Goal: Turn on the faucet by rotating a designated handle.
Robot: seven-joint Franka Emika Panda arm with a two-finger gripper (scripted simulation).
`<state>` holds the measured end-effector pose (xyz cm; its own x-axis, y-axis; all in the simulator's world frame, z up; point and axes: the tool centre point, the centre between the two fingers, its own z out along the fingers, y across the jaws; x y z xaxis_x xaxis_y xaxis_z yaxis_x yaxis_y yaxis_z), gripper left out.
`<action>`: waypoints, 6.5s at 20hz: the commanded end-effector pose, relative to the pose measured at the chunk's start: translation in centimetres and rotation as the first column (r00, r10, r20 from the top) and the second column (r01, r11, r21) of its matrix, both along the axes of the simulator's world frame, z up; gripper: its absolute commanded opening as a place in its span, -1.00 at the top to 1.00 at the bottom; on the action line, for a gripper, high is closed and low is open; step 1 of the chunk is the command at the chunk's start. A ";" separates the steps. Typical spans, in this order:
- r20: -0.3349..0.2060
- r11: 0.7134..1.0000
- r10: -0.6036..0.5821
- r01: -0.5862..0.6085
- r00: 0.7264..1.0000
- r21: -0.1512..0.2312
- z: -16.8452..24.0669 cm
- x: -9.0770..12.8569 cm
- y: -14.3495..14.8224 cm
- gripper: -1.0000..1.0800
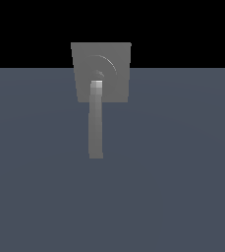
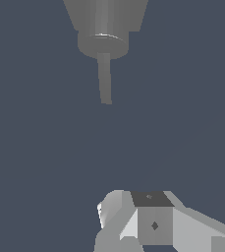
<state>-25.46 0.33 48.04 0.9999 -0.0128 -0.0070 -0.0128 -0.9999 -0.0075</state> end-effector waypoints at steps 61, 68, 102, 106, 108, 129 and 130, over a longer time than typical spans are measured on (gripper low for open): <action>-0.811 -0.428 0.190 -0.697 0.553 -0.576 12.2 4.4 10.9 1.00; -0.908 -0.600 -0.185 -0.774 0.377 -0.200 10.5 6.5 16.1 1.00; 0.798 0.836 -0.549 -0.155 -0.248 0.526 -28.5 17.2 18.7 1.00; 0.920 0.936 -0.352 -0.056 -0.174 0.347 -33.2 16.7 15.7 1.00; 0.954 0.964 -0.267 -0.022 -0.136 0.267 -35.0 16.4 14.2 1.00; 0.999 0.998 -0.030 0.051 -0.009 0.031 -39.7 14.9 8.2 1.00; 1.000 0.998 -0.030 0.051 -0.009 0.030 -39.7 14.9 7.8 1.00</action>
